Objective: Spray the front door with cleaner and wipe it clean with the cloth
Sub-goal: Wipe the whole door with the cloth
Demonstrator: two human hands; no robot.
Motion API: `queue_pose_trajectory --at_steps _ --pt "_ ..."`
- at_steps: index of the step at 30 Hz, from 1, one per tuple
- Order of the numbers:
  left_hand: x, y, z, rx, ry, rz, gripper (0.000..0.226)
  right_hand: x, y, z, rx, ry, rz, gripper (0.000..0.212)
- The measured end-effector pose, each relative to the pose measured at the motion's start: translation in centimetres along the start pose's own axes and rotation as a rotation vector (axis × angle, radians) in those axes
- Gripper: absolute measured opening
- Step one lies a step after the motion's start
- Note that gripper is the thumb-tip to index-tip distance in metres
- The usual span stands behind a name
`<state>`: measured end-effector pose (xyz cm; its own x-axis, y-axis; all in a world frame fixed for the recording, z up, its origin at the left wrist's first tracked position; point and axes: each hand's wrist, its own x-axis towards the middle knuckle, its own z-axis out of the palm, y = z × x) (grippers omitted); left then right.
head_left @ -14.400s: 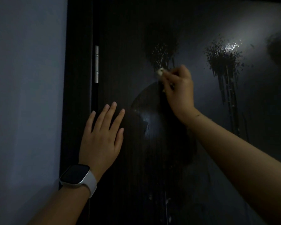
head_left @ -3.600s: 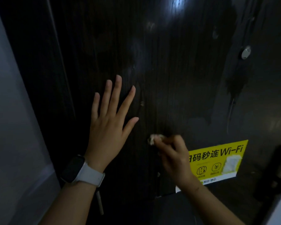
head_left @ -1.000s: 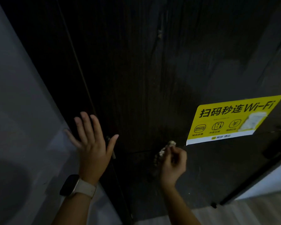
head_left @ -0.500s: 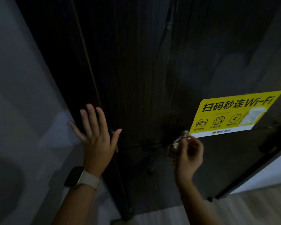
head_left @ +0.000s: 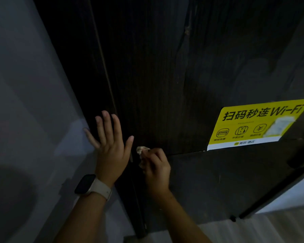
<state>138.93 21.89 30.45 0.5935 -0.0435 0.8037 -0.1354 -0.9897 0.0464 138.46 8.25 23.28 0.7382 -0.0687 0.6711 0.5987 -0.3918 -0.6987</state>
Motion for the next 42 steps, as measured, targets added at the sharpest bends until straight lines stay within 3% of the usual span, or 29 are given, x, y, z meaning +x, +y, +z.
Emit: queue_pose_trajectory --at_steps 2,7,10,12,17,19,21,25,27,29,33,35,38,42 --pt "-0.2 -0.2 0.0 -0.011 -0.003 0.003 0.083 1.4 0.1 -3.2 -0.007 0.015 -0.064 0.026" --pt "-0.1 -0.1 -0.3 -0.001 -0.011 -0.019 0.081 8.4 0.3 -10.0 -0.037 0.533 -0.011 0.024" --pt "-0.2 0.1 -0.7 -0.027 -0.01 -0.034 0.08 9.8 0.6 -8.8 -0.044 0.607 -0.009 0.016" --pt "-0.2 0.1 -1.0 -0.03 -0.011 -0.038 0.08 8.1 0.9 -6.5 -0.067 0.499 -0.103 0.02" --pt "-0.3 0.1 -1.6 -0.043 -0.048 -0.021 0.079 2.6 2.5 -2.5 -0.267 -0.164 -0.449 0.035" --pt "-0.4 -0.1 -1.8 -0.035 -0.06 -0.012 0.078 3.7 2.4 -3.9 -0.258 -0.193 -0.489 0.031" --pt "-0.4 -0.2 -1.9 -0.01 -0.063 -0.005 0.078 6.4 1.4 -6.3 -0.221 -0.041 -0.446 0.027" --pt "-0.3 0.0 -2.0 0.01 -0.061 -0.015 0.079 14.4 -2.3 -10.4 -0.176 0.458 -0.34 0.026" --pt "-0.3 0.1 -2.0 -0.006 -0.056 -0.027 0.078 15.9 -3.4 -9.5 -0.194 0.534 -0.343 0.028" --pt "-0.3 0.2 -2.1 -0.006 -0.052 -0.027 0.079 14.0 -2.6 -7.1 -0.237 0.388 -0.462 0.031" --pt "-0.3 0.4 -2.4 0.006 -0.059 -0.022 0.078 8.3 1.3 -5.1 -0.438 -0.164 -0.784 0.042" --pt "-0.3 0.2 -2.6 -0.006 -0.071 -0.033 0.076 8.6 1.4 -6.5 -0.464 -0.285 -0.789 0.041" --pt "-0.2 0.2 -3.0 -0.034 -0.087 -0.039 0.072 12.7 -1.7 -9.6 -0.343 -0.084 -0.612 0.023" --pt "-0.2 0.2 -3.7 -0.029 -0.068 -0.005 0.073 20.0 -7.1 -11.2 -0.27 0.33 -0.504 0.03"
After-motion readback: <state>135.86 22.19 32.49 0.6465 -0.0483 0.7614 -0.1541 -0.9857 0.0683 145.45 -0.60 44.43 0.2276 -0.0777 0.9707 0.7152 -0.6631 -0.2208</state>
